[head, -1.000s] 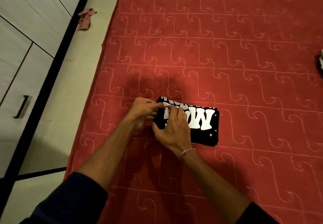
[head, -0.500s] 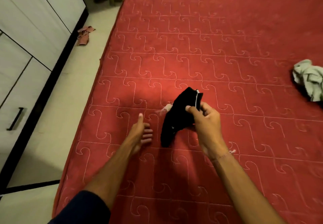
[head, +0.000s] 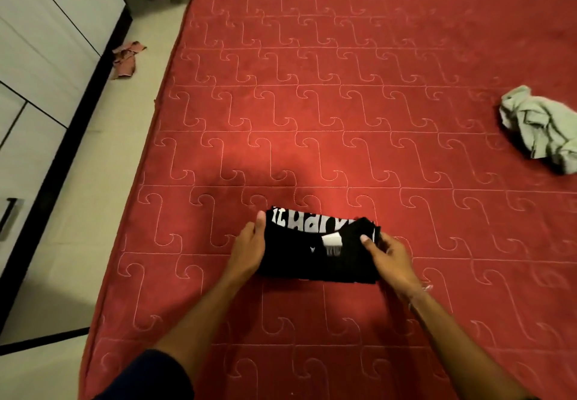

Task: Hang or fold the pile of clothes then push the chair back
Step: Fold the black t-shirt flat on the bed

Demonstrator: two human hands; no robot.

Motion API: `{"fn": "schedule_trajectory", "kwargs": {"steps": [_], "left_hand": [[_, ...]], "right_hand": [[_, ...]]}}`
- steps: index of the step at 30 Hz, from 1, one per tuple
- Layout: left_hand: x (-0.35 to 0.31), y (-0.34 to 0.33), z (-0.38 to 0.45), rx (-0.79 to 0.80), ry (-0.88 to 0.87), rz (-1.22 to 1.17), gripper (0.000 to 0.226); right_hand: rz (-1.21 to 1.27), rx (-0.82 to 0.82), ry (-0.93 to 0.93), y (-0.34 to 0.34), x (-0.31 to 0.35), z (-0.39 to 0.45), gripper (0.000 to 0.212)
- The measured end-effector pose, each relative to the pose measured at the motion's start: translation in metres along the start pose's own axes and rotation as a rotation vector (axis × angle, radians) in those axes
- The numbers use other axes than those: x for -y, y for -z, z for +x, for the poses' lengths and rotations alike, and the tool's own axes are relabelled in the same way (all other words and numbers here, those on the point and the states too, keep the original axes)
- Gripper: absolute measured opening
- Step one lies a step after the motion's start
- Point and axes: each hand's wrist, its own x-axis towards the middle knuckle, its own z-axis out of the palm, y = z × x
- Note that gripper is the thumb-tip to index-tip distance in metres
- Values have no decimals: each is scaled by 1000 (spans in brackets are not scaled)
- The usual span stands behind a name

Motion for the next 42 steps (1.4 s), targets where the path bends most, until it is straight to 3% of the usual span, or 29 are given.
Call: {"fn": "schedule_trajectory", "kwargs": {"steps": [4,6,13,19,26,31,35,39,42], "left_hand": [[18,-13,-3,-248,-275,355,45],[17,-14,1,-379,-359,424,30],[0,-7,18,-333,-233,29,15],[-9,-19,33,-347,-232,-2,15],[7,-27,40,-403,-214,254,30],[-6,-35,32,-562,-119,647,48],[-17,-55,28,-504,18,698,58],[-22,-58,32,-443,101,609,59],[-26,-49,29,-412,88,506,57]], "right_hand": [[-608,-228,207,-2,-16,10,56],[-701,-249,222,-1,-13,13,63],[-490,-225,324,12,-9,21,21],[-319,-257,272,13,-8,27,14],[-347,-356,237,5,-10,33,15],[-413,-416,157,-5,-13,33,34],[-655,-359,-65,-15,-11,25,57],[-490,-230,-106,-19,-14,31,79],[-377,-218,-102,-19,-15,30,58]]}}
